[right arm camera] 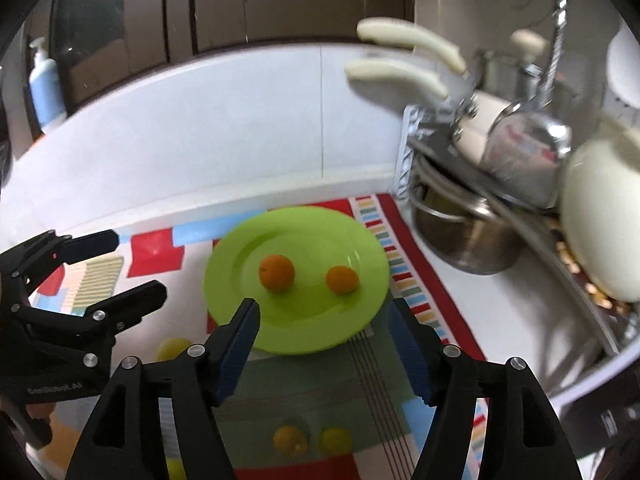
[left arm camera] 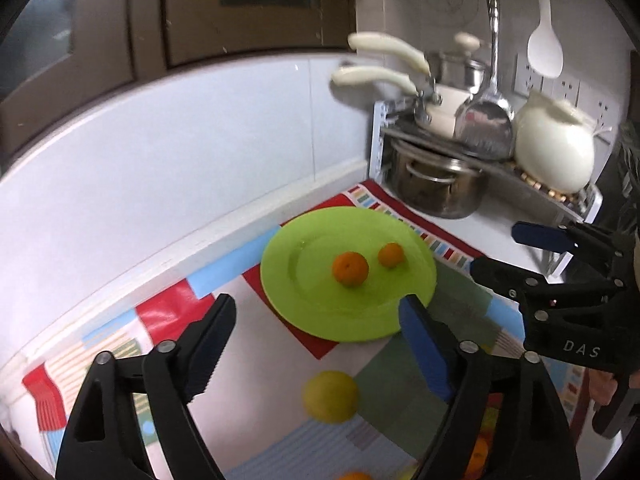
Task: Organize fruits
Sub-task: 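Lift both tools away from the plate back over the fruits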
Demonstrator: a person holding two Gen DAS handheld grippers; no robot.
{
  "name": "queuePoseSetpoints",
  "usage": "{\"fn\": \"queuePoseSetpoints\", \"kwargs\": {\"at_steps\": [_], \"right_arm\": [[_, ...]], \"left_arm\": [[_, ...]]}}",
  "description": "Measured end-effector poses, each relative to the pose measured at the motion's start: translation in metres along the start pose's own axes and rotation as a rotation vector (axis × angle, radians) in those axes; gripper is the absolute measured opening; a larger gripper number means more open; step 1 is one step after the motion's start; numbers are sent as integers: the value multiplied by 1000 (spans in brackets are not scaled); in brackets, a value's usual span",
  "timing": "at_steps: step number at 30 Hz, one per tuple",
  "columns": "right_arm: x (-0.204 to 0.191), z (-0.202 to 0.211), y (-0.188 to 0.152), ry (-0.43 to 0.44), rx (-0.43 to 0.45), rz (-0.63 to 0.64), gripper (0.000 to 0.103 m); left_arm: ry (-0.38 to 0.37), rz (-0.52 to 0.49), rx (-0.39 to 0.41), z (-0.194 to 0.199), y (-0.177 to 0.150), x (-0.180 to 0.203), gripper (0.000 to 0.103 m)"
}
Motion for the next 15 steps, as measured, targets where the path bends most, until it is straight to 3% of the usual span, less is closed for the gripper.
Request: {"fn": "queuePoseSetpoints", "kwargs": {"at_steps": [15], "right_arm": [[-14,108,-15,-87,118,6,83]], "left_arm": [[47,9,72,103,-24,15,91]]}}
Point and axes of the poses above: each gripper's, at about its wrist camera, not at the fingertips, and z roughly against the way its jaws point, x to its right, y to its top, the point moved 6 cm from there along -z, roughly the way its jaws point, and after that the axes turned 9 degrees about x, right-handed, at the moved point
